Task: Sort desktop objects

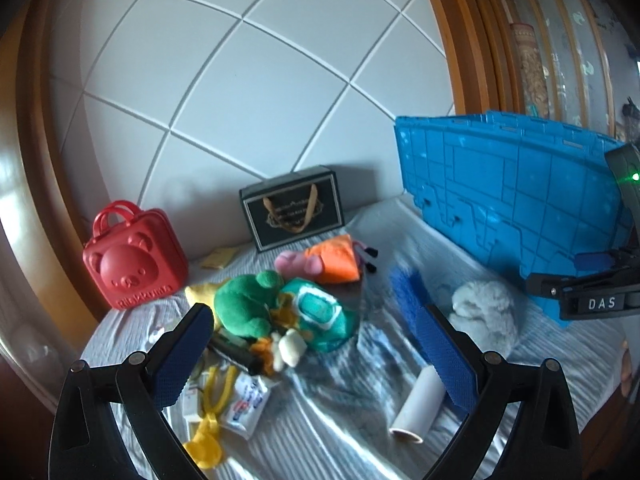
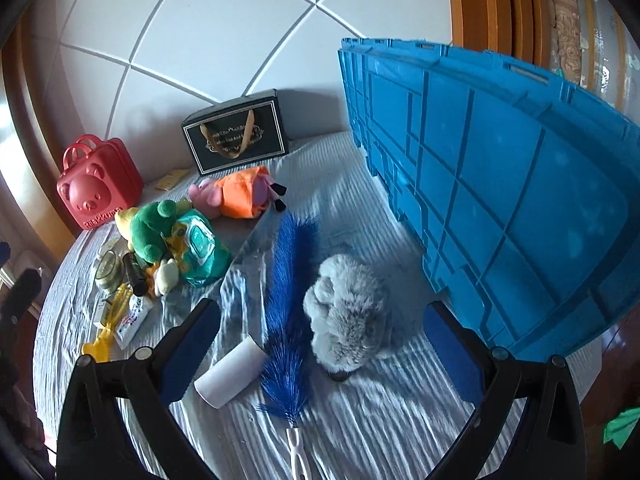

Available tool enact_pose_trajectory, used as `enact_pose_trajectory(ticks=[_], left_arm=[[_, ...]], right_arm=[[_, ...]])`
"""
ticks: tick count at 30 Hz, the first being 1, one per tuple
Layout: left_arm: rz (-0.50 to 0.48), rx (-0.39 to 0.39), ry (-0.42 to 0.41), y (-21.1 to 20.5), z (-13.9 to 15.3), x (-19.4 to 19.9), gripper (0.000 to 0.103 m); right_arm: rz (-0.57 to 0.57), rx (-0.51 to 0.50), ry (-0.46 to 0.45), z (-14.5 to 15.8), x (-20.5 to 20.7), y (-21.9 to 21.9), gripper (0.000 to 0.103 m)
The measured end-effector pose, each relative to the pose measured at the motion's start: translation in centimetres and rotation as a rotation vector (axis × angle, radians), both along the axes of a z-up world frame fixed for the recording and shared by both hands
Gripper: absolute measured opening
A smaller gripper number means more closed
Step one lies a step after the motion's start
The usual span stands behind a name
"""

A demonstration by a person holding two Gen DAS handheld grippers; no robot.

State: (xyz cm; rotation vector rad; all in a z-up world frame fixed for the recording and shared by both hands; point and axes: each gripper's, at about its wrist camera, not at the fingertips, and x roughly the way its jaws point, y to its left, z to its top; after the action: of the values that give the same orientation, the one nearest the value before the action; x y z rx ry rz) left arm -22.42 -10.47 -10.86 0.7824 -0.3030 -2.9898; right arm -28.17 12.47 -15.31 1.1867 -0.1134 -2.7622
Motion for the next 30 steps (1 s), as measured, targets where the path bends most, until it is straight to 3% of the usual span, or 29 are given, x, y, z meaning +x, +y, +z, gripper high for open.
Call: enact_pose_trajectory(ticks=[9, 18, 30], left_arm=[[-0.023, 0.054, -0.136, 1.0, -7.2, -0.4, 0.102], [-0.068, 0.054, -0.287, 0.7, -13.0, -1.6, 0.102], [-0.365, 0.018, -0.337, 5.3, -14.6, -4.5, 0.102]], right_arm=[[0.021, 0.059, -0.071, -4.6, -0.9, 0.4, 0.103], [-0.027, 0.097, -0.154, -9.9, -3.5, 0.8, 0.103], [-0.062, 0.142, -0.182, -12.2, -6.6, 0.8, 0.103]])
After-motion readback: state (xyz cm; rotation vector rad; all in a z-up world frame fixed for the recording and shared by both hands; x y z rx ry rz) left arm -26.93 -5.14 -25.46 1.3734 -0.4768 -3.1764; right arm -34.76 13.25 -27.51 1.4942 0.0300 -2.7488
